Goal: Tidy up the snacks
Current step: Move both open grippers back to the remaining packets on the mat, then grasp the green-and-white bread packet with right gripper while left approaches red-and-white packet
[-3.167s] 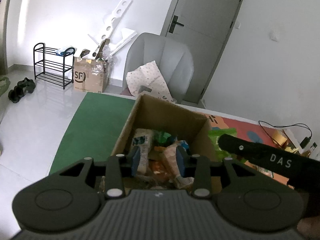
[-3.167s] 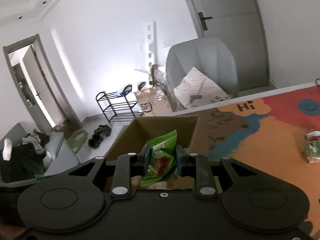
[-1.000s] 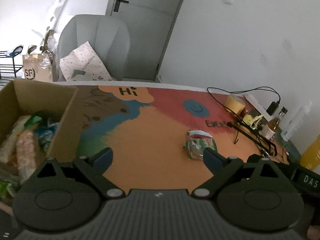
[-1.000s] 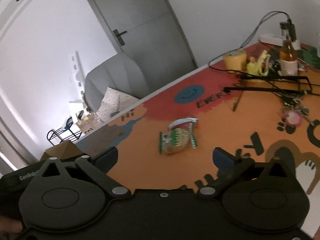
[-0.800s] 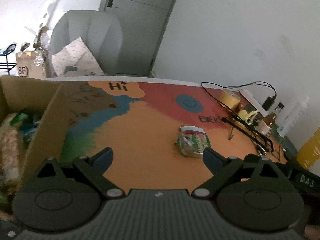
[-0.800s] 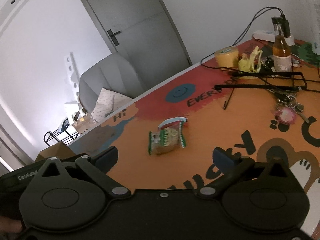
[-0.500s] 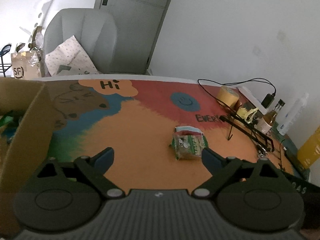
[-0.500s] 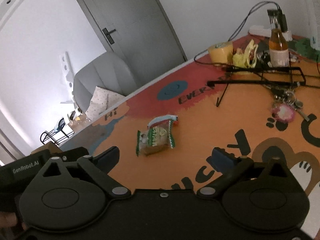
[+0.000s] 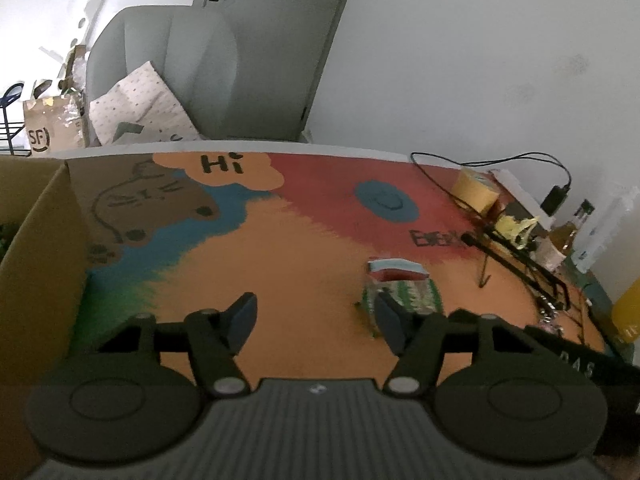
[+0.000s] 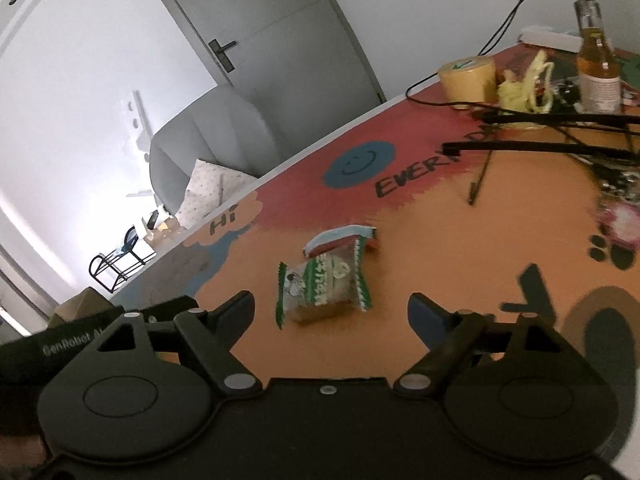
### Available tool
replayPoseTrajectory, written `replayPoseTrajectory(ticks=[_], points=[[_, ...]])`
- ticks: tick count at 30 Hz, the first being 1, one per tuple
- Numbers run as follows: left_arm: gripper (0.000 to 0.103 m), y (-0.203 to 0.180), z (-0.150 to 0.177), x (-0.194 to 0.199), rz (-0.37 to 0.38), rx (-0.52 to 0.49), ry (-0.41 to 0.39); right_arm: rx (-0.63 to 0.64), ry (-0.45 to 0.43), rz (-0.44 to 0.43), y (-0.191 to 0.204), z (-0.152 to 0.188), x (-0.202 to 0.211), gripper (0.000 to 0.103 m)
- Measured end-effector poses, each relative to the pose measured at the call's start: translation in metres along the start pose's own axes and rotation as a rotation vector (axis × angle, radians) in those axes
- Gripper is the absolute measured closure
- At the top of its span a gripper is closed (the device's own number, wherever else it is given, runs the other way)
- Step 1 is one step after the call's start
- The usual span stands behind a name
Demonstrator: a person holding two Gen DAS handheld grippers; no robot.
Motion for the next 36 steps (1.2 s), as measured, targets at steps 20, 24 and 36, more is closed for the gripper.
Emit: replayPoseTrajectory(ticks=[20,24,36], points=[[0.046,0.046,-0.018,-0.023,-0.087,0.053,0.008,0.143,0.044,0.096,0.035,-0.005,-0.064,0.0],[0.046,0.051,-0.018,-0.026,-0.103,0.063,0.009,0.176,0.046,0.113,0.039,-0.002,-0.071,0.003],[0.045,0.025,-0.02,-0.035,-0.088,0.027,0.019,0.203,0.042,0.114,0.023,-0.007,-0.055,0.056]])
Point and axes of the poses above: each gripper's, at about its wrist camera, not at the fingertips, and x roughly against the way its jaws point, y to its left, z to its underside, the point moved 7 cm from there along -x, roughly the way its jaws point, and after that the axes turned 3 degrees about y, right-handed, at the moved point
